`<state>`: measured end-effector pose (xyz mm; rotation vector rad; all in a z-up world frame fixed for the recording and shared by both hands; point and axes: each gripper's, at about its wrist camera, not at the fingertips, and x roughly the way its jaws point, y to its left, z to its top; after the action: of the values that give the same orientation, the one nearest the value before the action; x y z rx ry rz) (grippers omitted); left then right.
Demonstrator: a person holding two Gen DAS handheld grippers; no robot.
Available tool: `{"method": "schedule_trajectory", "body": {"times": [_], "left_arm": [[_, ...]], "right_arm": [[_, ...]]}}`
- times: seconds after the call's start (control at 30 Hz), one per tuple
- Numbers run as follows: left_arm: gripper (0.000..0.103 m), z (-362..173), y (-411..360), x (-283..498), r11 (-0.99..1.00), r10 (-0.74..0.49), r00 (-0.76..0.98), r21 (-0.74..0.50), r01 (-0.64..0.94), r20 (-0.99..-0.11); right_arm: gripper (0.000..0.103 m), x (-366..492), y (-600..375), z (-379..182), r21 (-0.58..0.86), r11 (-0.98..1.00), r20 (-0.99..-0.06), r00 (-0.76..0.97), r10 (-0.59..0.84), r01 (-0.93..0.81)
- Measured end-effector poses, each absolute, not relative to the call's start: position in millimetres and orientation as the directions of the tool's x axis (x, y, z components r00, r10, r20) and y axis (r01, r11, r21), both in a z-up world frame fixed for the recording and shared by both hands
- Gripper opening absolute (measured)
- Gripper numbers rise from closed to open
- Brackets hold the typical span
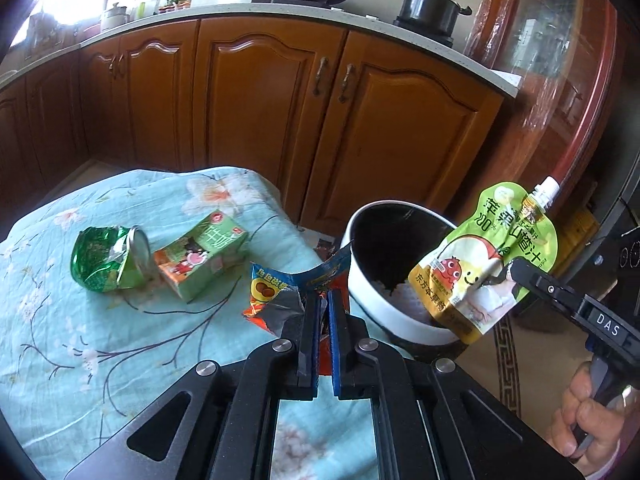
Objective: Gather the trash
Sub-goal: 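Carry the wrapper with the left tool while the right tool carries the juice pouch over the bin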
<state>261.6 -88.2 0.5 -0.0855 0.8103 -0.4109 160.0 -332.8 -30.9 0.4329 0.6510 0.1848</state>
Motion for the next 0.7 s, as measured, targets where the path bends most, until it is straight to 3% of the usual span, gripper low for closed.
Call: {"method": "schedule_trajectory", "body": {"times": [0.7], "left_arm": [[0.002,-16,-173,311,0.885,-0.433,0.554,-0.22,0.41,-0.711]], "right_arm": [[0.0,190,-361,-39,0.233,0.972,-0.632,0.766,0.121,0.038]]}}
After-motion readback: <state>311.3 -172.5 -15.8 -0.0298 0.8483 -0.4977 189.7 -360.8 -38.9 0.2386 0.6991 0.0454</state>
